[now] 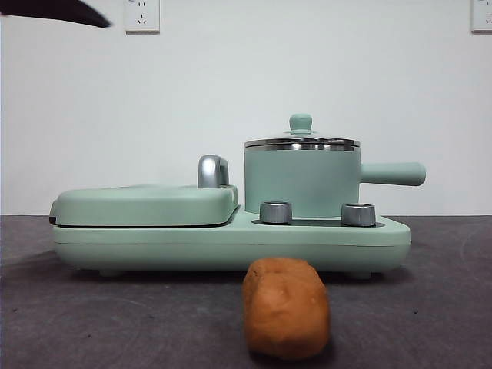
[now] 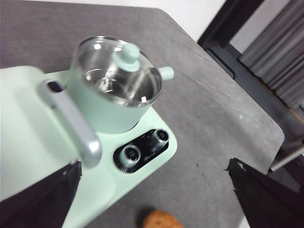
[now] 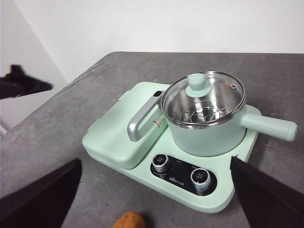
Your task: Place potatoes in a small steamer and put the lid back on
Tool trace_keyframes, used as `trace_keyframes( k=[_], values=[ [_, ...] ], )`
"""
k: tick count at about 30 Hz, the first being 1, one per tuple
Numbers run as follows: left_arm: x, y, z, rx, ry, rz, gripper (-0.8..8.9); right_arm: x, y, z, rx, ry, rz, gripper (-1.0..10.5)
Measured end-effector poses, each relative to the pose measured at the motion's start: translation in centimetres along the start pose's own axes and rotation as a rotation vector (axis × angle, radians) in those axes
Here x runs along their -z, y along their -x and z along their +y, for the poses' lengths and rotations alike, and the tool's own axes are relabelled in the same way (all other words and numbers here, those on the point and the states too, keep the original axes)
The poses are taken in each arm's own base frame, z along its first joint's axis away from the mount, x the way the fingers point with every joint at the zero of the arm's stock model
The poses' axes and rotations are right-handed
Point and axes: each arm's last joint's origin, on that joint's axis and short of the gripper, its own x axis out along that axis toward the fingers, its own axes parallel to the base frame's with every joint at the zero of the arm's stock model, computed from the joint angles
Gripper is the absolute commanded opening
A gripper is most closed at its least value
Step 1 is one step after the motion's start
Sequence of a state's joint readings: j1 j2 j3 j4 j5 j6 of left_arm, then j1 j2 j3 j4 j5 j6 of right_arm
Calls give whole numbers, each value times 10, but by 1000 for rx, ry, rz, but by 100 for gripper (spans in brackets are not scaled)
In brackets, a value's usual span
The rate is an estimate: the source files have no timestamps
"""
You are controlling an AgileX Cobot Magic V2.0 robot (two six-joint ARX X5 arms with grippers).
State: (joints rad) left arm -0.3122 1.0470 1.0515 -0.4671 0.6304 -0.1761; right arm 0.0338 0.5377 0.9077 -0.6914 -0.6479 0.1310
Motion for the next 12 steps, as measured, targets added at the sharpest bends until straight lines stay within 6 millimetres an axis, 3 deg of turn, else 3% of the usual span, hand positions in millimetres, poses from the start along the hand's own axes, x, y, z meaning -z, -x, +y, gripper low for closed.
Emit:
trace_keyframes(
  k=[6, 12],
  values=[
    [-43, -50, 5, 39, -1, 97, 500, 0, 0, 0, 0, -2, 2, 500],
    [-75, -112, 9, -54, -77, 197, 500, 0, 0, 0, 0, -2, 3, 500]
  ],
)
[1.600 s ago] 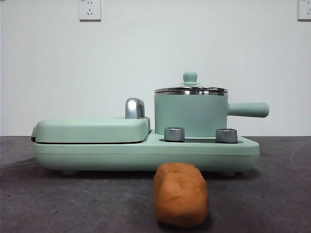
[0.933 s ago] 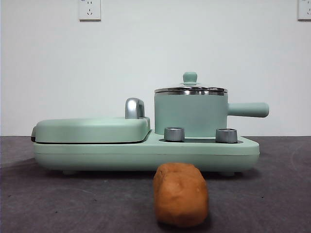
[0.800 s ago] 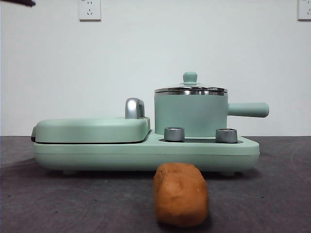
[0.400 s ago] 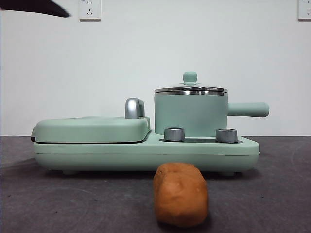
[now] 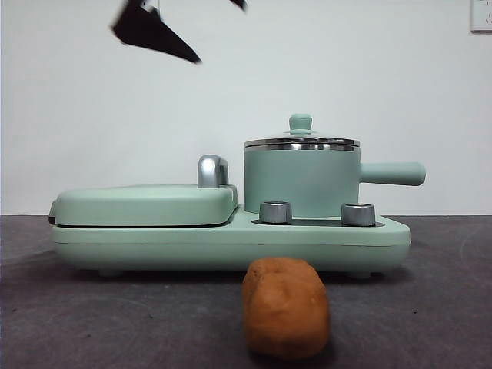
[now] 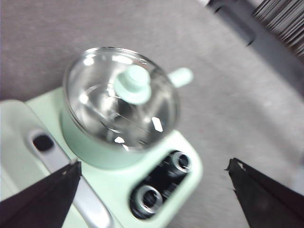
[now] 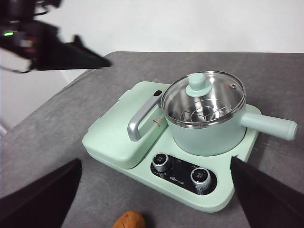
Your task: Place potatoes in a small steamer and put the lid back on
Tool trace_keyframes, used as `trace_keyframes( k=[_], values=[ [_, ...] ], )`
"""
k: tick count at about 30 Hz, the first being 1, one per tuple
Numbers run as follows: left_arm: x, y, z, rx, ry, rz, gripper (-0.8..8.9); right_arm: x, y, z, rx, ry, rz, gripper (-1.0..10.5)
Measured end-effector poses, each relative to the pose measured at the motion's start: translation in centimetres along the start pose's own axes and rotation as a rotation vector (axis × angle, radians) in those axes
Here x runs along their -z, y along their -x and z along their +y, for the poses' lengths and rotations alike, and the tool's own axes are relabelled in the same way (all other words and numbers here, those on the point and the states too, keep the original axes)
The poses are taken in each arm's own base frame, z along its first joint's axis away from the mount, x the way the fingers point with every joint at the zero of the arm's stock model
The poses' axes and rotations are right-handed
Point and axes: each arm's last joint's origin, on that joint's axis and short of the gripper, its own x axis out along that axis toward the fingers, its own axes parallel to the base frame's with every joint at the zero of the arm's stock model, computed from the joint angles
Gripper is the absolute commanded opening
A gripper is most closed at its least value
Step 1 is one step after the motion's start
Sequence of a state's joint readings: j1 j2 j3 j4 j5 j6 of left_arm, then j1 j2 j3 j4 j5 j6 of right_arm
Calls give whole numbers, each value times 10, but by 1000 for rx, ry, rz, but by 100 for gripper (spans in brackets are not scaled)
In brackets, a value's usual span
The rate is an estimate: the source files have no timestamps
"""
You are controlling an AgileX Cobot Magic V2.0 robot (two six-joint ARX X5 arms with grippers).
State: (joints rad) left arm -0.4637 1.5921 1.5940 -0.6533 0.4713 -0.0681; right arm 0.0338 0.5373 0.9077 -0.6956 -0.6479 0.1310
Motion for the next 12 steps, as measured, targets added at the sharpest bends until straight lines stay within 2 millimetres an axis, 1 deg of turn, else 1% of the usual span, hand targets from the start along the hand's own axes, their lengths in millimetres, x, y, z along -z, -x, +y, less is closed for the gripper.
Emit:
trace_keyframes(
  k=[4, 7, 10, 12],
  values=[
    [-19, -41, 1, -73, -64, 60, 500, 0, 0, 0, 0, 0, 0, 500],
    [-30, -71, 3, -87, -103, 73, 499, 0, 0, 0, 0, 0, 0, 500],
    [-39, -97, 5, -81, -127, 67, 499, 0, 0, 0, 0, 0, 0, 500],
    [-43, -110, 7, -76, -139, 63, 499, 0, 0, 0, 0, 0, 0, 500]
  ],
)
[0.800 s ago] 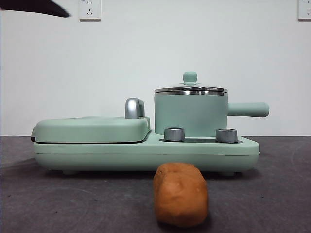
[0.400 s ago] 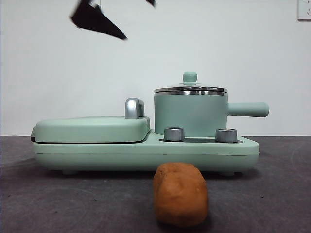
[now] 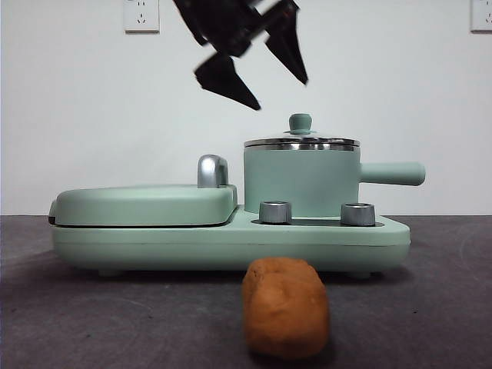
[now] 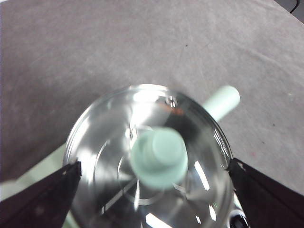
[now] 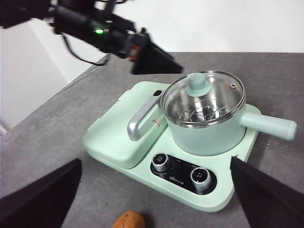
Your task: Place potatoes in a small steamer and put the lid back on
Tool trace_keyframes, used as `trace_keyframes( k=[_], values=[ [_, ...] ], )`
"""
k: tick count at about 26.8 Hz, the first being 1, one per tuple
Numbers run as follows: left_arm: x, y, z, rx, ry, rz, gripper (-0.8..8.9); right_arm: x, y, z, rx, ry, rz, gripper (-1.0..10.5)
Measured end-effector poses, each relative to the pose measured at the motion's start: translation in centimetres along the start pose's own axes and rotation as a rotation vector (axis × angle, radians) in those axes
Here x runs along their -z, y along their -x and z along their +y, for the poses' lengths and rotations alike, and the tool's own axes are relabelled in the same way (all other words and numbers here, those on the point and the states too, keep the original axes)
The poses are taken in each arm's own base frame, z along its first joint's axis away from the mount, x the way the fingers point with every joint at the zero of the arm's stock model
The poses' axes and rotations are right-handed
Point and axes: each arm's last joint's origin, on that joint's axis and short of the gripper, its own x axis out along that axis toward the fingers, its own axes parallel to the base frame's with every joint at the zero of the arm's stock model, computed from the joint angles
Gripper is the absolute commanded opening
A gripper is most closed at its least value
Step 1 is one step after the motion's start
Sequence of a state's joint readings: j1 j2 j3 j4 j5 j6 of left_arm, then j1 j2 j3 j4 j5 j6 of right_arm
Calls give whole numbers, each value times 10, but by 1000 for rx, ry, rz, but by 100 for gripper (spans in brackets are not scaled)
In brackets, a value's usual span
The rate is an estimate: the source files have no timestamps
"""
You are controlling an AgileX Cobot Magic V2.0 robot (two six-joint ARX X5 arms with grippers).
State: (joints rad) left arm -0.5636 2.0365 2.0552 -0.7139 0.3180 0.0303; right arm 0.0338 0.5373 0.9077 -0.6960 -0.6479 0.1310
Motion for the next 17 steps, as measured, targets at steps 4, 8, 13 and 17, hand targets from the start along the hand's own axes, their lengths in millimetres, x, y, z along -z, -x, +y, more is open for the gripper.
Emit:
trace_keyframes(
  k=[4, 8, 13, 17],
  values=[
    [-1, -24, -2, -20, -23, -10, 496, 0, 0, 0, 0, 0, 0, 500],
    [3, -37, -15, -40, -79, 12, 488, 0, 0, 0, 0, 0, 0, 500],
    [4, -40, -26, -81, -120, 24, 397, 0, 0, 0, 0, 0, 0, 500],
    [9, -43, -26, -85, -111, 66, 396, 0, 0, 0, 0, 0, 0, 499]
  ],
)
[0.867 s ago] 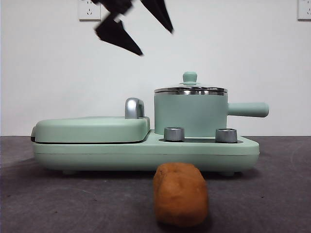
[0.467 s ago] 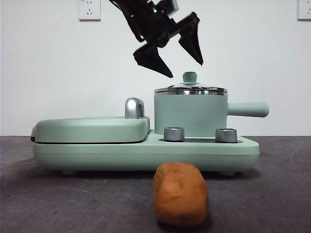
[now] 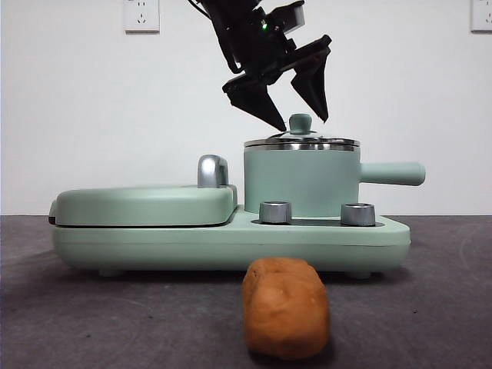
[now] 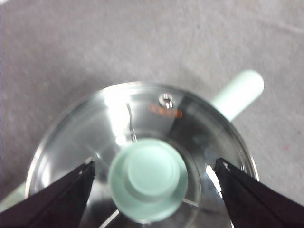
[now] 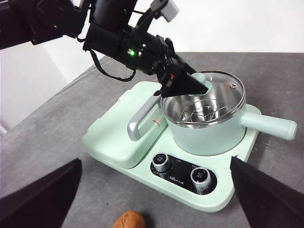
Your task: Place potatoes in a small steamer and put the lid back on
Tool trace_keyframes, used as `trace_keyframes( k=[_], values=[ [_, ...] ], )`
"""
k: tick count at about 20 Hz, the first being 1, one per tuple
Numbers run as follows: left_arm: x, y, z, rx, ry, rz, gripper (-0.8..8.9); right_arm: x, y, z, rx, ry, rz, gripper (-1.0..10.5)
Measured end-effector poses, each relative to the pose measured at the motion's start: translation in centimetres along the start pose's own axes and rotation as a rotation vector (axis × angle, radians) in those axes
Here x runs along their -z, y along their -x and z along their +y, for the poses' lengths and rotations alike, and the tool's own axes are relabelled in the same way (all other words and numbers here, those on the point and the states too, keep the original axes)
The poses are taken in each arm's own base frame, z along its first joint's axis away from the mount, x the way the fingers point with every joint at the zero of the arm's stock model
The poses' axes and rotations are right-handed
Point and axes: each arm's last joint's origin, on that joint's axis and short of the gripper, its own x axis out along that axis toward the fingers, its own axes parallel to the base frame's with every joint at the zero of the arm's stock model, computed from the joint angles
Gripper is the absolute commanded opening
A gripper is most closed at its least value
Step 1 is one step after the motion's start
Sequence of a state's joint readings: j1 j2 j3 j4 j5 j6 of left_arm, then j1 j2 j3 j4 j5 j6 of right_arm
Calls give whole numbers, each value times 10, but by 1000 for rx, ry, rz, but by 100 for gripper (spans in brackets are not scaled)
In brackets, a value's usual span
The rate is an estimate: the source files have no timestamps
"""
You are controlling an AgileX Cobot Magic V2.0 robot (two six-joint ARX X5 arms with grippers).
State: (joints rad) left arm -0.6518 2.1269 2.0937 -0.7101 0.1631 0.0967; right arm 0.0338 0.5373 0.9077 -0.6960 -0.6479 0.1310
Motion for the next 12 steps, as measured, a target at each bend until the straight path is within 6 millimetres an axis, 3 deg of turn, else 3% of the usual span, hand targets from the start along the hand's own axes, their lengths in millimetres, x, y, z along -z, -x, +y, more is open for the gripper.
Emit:
trace_keyframes(
  k=[3, 12],
  values=[
    [1, -1, 0, 1, 1, 11, 394, 0, 0, 0, 0, 0, 0, 499],
    [1, -3, 0, -3, 3, 3, 79, 0, 0, 0, 0, 0, 0, 499]
  ],
)
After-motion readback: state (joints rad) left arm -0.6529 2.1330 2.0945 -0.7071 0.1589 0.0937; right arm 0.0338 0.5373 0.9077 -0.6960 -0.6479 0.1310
